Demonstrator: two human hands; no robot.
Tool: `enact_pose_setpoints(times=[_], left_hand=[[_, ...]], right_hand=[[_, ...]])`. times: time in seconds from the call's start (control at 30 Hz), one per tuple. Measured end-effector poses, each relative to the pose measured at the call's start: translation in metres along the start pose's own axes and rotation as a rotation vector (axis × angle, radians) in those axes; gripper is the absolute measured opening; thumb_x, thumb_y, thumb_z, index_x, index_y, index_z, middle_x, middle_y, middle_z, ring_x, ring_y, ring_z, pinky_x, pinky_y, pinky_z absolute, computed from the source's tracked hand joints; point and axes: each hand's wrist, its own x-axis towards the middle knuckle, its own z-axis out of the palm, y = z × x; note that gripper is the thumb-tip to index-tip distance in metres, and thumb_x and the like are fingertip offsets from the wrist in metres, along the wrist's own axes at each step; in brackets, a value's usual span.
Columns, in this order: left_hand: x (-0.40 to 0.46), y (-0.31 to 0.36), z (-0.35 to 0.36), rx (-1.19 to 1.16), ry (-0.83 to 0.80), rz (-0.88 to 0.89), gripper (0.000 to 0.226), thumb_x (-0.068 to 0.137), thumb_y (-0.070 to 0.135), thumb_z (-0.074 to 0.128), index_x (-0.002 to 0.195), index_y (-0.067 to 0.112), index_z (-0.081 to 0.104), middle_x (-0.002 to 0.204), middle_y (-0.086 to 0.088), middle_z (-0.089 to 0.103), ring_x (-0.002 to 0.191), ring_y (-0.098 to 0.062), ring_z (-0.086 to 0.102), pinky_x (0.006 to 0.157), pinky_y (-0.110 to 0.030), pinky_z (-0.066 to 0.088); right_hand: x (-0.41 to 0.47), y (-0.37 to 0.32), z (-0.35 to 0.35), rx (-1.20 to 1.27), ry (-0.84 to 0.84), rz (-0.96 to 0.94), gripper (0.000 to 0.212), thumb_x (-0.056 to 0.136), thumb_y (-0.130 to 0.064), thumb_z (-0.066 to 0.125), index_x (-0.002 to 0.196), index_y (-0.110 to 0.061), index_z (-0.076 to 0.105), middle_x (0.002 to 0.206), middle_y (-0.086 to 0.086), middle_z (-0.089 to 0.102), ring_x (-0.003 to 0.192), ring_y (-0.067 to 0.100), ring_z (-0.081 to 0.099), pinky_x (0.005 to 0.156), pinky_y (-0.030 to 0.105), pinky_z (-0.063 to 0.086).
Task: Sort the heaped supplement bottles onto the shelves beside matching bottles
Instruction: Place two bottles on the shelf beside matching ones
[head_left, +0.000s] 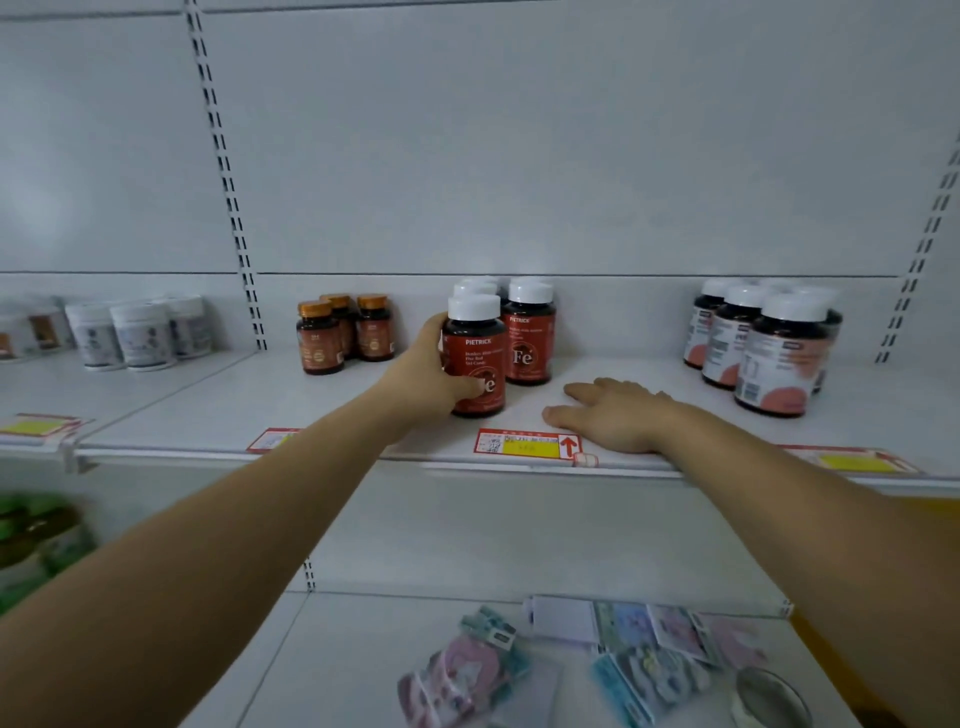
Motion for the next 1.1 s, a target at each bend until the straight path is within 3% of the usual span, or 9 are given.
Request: enact_pose_setpoints(times=[0.17,0.3,0.43,0.5,0.63,0.77,0.87,1.1], left_hand=[[0.011,-0.001,0.004,0.047,0.025,-0.021,0.084,0.086,0.009,0.066,0.149,0.027,0.014,0.138,-0.004,0.047,0.108,-0.012,0.046,0.095,-0.031,0.039],[0.018,0.001,0.004,0.052,0.004,-0.056,0.087,0.086,0.007,0.065,0.150,0.028,0.010,0.143,-0.005,0.044,0.120,-0.017,0.046,0.099,-0.035,0.038],[0.016,-0.002,-0.005,0.118,-0.049,-0.119,0.102,0.084,0.023,0.070,0.150,0.034,-0.006,0.153,-0.004,0.030,0.134,-0.023,0.038,0.103,-0.036,0.034],[0.011,-0.002,-0.016,0.202,-0.060,-0.123,0.101,0.083,0.033,0.070,0.150,0.035,-0.006,0.156,-0.003,0.023,0.138,-0.025,0.033,0.107,-0.040,0.031],[-0.012,-0.003,-0.056,0.414,-0.107,-0.055,0.088,0.083,0.043,0.067,0.151,0.033,0.011,0.155,0.002,0.025,0.138,-0.022,0.033,0.111,-0.037,0.029],[-0.051,-0.012,-0.120,0.600,-0.109,-0.019,0.074,0.086,0.043,0.063,0.148,0.032,0.024,0.152,0.003,0.032,0.135,-0.019,0.036,0.106,-0.030,0.028],[-0.089,-0.032,-0.182,0.721,-0.093,-0.034,0.070,0.087,0.044,0.061,0.146,0.032,0.026,0.152,0.004,0.031,0.136,-0.018,0.035,0.106,-0.030,0.028],[-0.195,-0.116,-0.348,0.843,0.022,-0.217,0.069,0.087,0.042,0.062,0.146,0.029,0.029,0.153,0.003,0.030,0.136,-0.018,0.034,0.109,-0.030,0.028]], right_hand=[[0.000,0.001,0.001,0.006,0.020,-0.008,0.079,0.081,-0.080,0.030,0.149,-0.039,0.023,0.159,-0.001,0.018,0.145,0.028,0.017,0.115,0.052,0.013],[0.002,0.002,0.000,0.027,0.032,0.002,0.080,0.080,-0.080,0.034,0.148,-0.039,0.025,0.158,-0.001,0.021,0.143,0.028,0.021,0.114,0.050,0.015],[-0.001,0.002,-0.007,0.162,0.025,-0.004,0.083,0.079,-0.076,0.045,0.147,-0.032,0.032,0.156,0.001,0.028,0.141,0.026,0.030,0.115,0.043,0.023],[-0.008,-0.004,-0.021,0.260,0.107,-0.022,0.081,0.082,-0.068,0.052,0.147,-0.023,0.035,0.153,0.004,0.034,0.137,0.026,0.037,0.111,0.036,0.031],[-0.019,-0.041,-0.063,0.199,0.371,-0.102,0.070,0.086,-0.058,0.055,0.141,-0.019,0.041,0.144,0.010,0.046,0.127,0.029,0.046,0.095,0.034,0.038],[-0.020,-0.123,-0.082,0.179,0.450,-0.220,0.072,0.084,-0.061,0.054,0.143,-0.022,0.039,0.147,0.007,0.042,0.131,0.028,0.041,0.101,0.037,0.037],[-0.025,-0.214,-0.074,0.174,0.377,-0.338,0.071,0.085,-0.061,0.053,0.143,-0.023,0.038,0.149,0.005,0.040,0.133,0.026,0.040,0.103,0.035,0.036],[-0.049,-0.460,-0.015,0.120,0.221,-0.603,0.067,0.085,-0.061,0.053,0.139,-0.022,0.043,0.143,0.005,0.046,0.126,0.026,0.045,0.094,0.034,0.038]])
